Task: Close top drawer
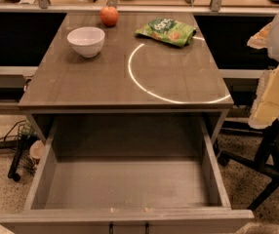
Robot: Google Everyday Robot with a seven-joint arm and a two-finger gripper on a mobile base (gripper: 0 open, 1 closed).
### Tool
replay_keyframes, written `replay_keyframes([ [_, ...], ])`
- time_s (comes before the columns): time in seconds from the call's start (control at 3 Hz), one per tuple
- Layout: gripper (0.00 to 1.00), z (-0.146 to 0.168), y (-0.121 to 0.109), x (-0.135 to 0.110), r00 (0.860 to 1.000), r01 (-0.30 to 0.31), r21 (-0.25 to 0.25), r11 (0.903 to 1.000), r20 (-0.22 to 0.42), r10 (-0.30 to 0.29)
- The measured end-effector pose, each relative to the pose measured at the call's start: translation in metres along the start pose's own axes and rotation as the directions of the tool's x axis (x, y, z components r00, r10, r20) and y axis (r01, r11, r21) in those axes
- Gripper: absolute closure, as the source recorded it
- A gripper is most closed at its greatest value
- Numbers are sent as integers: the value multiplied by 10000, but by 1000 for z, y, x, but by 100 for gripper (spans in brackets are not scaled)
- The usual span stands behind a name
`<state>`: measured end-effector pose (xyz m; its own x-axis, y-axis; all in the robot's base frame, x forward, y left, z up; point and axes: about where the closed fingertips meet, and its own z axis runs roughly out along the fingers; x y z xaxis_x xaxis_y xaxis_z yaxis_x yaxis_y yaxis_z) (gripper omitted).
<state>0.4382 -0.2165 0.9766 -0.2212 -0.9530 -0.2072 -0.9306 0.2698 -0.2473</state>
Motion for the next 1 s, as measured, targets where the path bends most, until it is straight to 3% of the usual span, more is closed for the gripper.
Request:
replay_keyframes([
  [0.67,0,1,4,-1,9996,209,89,9997,-206,-207],
  [1.0,0,11,26,0,9975,706,187,9973,-43,-705],
])
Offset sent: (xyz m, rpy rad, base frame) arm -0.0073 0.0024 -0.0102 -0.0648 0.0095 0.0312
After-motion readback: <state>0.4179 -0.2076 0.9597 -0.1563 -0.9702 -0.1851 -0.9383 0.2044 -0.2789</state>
